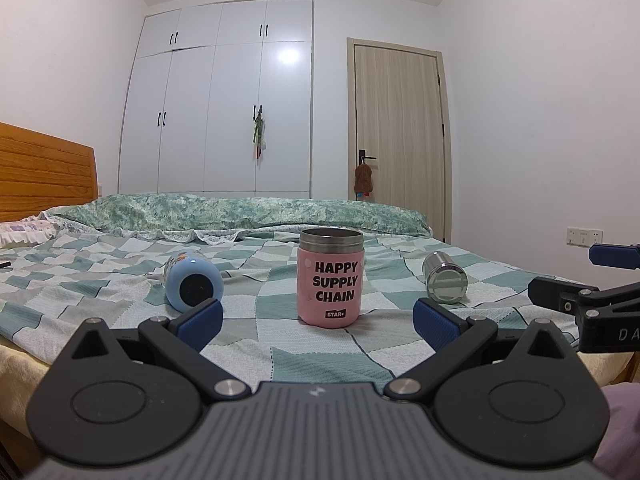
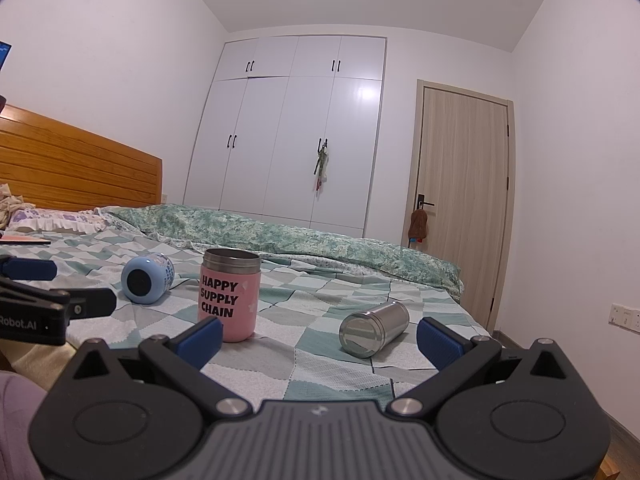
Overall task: Flip cup upright
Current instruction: 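Move the left tool to the lying silver tumbler and close on its body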
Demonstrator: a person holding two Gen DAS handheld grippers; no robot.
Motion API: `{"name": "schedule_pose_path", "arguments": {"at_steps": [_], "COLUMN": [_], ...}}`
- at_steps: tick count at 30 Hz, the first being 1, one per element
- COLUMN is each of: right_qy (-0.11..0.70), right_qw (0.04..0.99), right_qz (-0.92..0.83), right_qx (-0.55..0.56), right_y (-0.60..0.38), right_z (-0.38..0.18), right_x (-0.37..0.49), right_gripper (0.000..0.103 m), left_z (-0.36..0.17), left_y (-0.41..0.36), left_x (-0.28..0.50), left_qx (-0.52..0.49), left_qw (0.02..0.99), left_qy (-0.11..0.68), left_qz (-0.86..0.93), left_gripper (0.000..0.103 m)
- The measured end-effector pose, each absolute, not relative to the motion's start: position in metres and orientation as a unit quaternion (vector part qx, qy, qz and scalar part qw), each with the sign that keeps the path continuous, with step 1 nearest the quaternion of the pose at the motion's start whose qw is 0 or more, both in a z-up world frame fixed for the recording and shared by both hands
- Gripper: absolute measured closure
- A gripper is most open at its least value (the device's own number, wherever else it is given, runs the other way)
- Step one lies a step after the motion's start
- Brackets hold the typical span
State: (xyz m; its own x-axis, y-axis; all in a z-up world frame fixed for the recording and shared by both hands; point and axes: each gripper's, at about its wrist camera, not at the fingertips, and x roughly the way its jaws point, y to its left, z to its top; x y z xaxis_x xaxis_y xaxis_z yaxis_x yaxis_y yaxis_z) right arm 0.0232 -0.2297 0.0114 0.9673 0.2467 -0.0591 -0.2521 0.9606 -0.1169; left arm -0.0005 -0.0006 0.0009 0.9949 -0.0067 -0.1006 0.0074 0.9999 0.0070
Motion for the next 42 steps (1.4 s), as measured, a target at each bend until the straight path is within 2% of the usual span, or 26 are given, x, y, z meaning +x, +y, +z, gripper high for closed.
{"name": "schedule_pose_path", "arguments": {"at_steps": [7,13,18,30,37,38,40,41,42], "right_qy": [0.038,0.060,0.088,0.204,0.252,0.257,0.263,0.264,0.265], "right_qw": [0.990,0.990,0.987,0.966,0.954,0.952,0.949,0.948,0.947], "right_qz": [0.133,0.114,0.115,0.139,0.147,0.151,0.157,0.159,0.161], "right_qx": [-0.036,-0.051,-0.067,-0.073,-0.072,-0.073,-0.077,-0.080,-0.083], "right_y": [-0.256,-0.295,-0.326,-0.380,-0.385,-0.384,-0.384,-0.382,-0.381], "right_z": [0.034,0.045,0.049,0.039,0.022,0.018,0.014,0.013,0.012], "right_x": [0.042,0.104,0.163,0.291,0.333,0.336,0.337,0.336,0.335], "right_gripper": [0.000,0.000,0.000,0.000,0.000,0.000,0.000,0.000,0.000], "left_z": [0.033,0.065,0.071,0.052,0.022,0.018,0.011,0.008,0.005], "left_y": [-0.023,-0.080,-0.117,-0.185,-0.200,-0.199,-0.199,-0.198,-0.197], "left_x": [0.036,0.111,0.181,0.351,0.408,0.414,0.420,0.423,0.425], "left_qx": [0.018,0.073,0.098,0.119,0.112,0.104,0.088,0.078,0.071], "left_qw": [0.995,0.986,0.975,0.923,0.882,0.876,0.866,0.858,0.854], "left_qy": [0.084,0.096,0.129,0.321,0.430,0.446,0.470,0.484,0.492], "left_qz": [-0.059,-0.115,-0.150,-0.176,-0.156,-0.151,-0.148,-0.151,-0.153], "left_gripper": [0.000,0.000,0.000,0.000,0.000,0.001,0.017,0.039,0.039]}}
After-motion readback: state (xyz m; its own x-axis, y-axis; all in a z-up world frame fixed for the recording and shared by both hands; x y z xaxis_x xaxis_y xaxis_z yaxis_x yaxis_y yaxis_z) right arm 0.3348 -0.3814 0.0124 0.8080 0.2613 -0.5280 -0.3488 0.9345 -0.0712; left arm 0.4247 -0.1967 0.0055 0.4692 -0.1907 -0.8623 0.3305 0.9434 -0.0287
